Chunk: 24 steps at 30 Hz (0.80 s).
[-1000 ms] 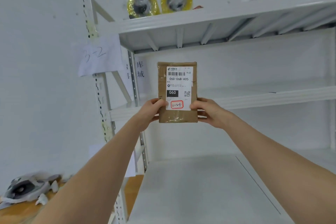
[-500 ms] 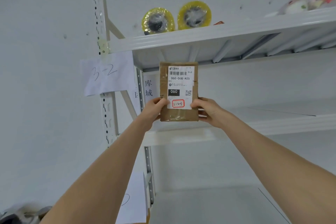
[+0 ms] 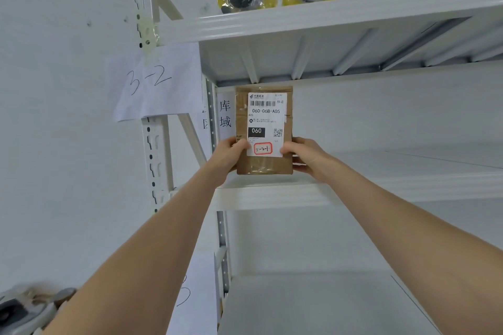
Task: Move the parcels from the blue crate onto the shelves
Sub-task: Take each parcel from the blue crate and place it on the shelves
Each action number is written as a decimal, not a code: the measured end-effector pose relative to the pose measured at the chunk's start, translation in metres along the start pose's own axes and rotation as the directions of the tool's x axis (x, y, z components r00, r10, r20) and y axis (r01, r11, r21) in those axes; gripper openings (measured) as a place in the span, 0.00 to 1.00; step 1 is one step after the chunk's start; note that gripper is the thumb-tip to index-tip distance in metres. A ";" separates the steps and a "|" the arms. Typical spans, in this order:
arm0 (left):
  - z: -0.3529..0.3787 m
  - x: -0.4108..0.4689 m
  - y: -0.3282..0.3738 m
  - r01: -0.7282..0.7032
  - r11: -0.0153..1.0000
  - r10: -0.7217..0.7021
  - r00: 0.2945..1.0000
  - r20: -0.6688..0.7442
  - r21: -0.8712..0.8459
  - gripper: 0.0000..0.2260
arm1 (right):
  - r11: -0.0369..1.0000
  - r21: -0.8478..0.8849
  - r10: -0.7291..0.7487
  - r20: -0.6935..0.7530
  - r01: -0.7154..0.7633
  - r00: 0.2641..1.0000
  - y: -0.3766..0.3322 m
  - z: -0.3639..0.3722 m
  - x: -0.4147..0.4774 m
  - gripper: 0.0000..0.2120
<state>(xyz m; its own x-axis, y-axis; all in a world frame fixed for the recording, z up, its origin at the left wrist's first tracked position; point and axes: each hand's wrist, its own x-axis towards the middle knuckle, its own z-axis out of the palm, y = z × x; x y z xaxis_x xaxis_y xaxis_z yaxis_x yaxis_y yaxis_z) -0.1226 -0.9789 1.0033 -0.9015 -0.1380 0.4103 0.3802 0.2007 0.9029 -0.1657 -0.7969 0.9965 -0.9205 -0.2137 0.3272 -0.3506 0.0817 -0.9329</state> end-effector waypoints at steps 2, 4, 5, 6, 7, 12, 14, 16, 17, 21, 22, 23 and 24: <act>-0.001 0.002 -0.002 0.032 0.998 -0.033 0.999 0.023 0.051 0.07 | 0.998 -0.057 0.019 0.018 -0.018 1.000 0.002 0.001 0.002 0.17; 0.000 0.005 -0.003 0.049 0.994 -0.052 0.998 0.025 0.099 0.08 | 0.992 -0.120 0.033 0.023 -0.030 0.999 0.004 0.000 0.004 0.22; 0.000 0.006 -0.004 0.061 0.989 -0.066 0.997 0.033 0.135 0.09 | 0.987 -0.160 0.039 0.022 -0.034 0.999 0.005 -0.001 0.004 0.25; 0.000 0.007 -0.004 0.075 0.980 -0.084 0.996 0.042 0.184 0.10 | 0.979 -0.202 0.045 0.023 -0.040 0.999 0.005 -0.003 0.004 0.29; -0.001 0.008 -0.004 0.092 0.969 -0.107 0.993 0.051 0.231 0.11 | 0.968 -0.248 0.045 0.019 -0.039 0.999 0.003 -0.004 0.004 0.33; -0.008 0.016 0.008 0.102 0.946 -0.111 0.994 0.010 0.309 0.27 | 0.885 -0.436 -0.258 -0.162 0.165 0.952 -0.024 -0.010 0.003 0.47; -0.007 0.019 0.018 0.017 0.957 0.007 0.997 -0.082 0.289 0.36 | 0.808 -0.518 -0.421 -0.175 0.281 0.890 -0.039 -0.009 0.004 0.47; -0.004 0.018 0.030 -0.146 0.919 0.235 0.948 -0.213 0.365 0.39 | 0.687 -0.641 -0.537 -0.133 0.340 0.833 -0.051 -0.004 0.007 0.44; -0.003 0.016 0.036 -0.227 0.857 0.369 0.897 -0.243 0.463 0.38 | 0.623 -0.697 -0.579 -0.106 0.355 0.808 -0.056 -0.001 0.007 0.41; 0.004 0.013 0.053 -0.251 0.457 0.614 0.783 -0.099 0.853 0.33 | 0.447 -0.832 -0.593 -0.001 0.329 0.805 -0.065 0.009 0.008 0.30; 0.005 0.014 0.055 -0.213 0.370 0.602 0.797 -0.059 0.904 0.32 | 0.435 -0.850 -0.570 -0.003 0.298 0.822 -0.065 0.011 0.008 0.29; 0.007 0.015 0.055 -0.185 0.300 0.582 0.813 -0.025 0.936 0.30 | 0.439 -0.857 -0.549 -0.018 0.270 0.835 -0.064 0.012 0.009 0.28; 0.009 0.015 0.056 -0.170 0.253 0.563 0.826 -0.002 0.952 0.29 | 0.454 -0.855 -0.539 -0.038 0.252 0.841 -0.062 0.013 0.009 0.28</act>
<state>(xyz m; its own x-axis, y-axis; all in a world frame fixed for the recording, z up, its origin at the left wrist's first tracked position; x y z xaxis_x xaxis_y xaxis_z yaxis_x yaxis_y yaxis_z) -0.1173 -0.9608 1.0588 -0.5302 -0.0028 0.8478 0.0526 0.9980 0.0362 -0.1501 -0.8167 1.0554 -0.5921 -0.1868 0.7839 -0.5389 0.8150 -0.2129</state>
